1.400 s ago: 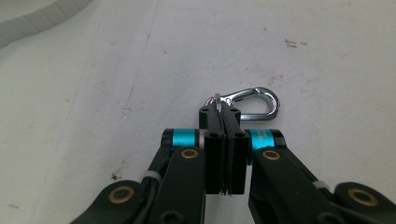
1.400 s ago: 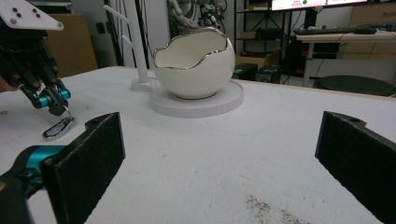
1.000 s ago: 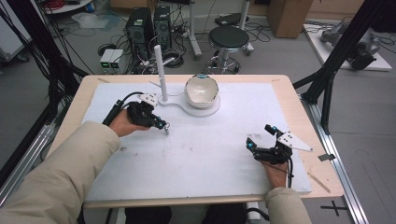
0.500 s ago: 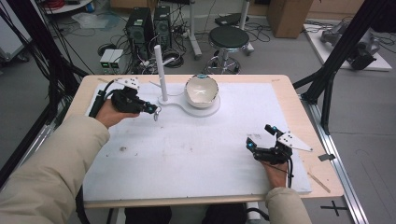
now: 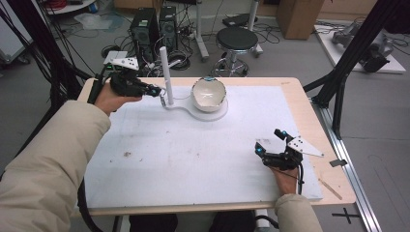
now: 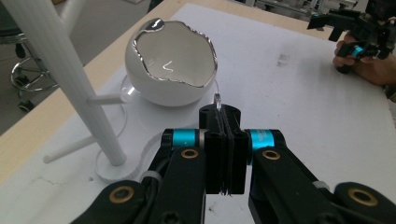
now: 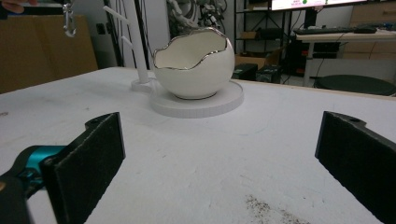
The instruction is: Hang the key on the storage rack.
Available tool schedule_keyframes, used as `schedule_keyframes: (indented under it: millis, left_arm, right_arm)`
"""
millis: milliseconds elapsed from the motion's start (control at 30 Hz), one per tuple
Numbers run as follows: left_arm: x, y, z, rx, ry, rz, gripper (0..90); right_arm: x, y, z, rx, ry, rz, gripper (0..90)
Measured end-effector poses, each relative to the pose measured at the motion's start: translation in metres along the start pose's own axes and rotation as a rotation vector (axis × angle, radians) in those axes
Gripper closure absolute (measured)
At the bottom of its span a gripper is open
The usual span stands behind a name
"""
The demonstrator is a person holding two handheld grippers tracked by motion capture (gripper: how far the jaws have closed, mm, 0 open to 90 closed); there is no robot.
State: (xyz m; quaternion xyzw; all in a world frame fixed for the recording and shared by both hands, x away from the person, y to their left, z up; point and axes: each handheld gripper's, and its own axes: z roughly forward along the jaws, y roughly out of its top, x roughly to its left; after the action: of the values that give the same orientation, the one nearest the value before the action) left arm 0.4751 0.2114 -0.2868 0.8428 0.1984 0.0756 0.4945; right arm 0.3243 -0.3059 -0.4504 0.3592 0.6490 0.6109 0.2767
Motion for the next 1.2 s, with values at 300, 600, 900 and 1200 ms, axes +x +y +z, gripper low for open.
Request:
schedule_keyframes:
  millis: [300, 600, 900, 1200]
  left_arm:
    - [0.015, 0.016, -0.001, -0.025, 0.015, -0.014, 88.5]
    - [0.024, 0.012, 0.004, -0.019, 0.014, -0.038, 88.4]
    - [0.032, 0.007, 0.008, -0.02, 0.013, -0.066, 88.8]
    - [0.036, 0.004, 0.014, -0.006, 0.014, -0.074, 88.9]
  right_arm:
    - [0.0, 0.0, 0.0, 0.0, 0.0, -0.001, 0.5]
    - [0.0, 0.0, 0.0, -0.002, 0.002, -0.006, 0.5]
    - [0.0, 0.0, 0.0, 0.0, 0.001, -0.008, 0.5]
    - [0.0, 0.0, 0.0, -0.002, 0.001, -0.01, 0.5]
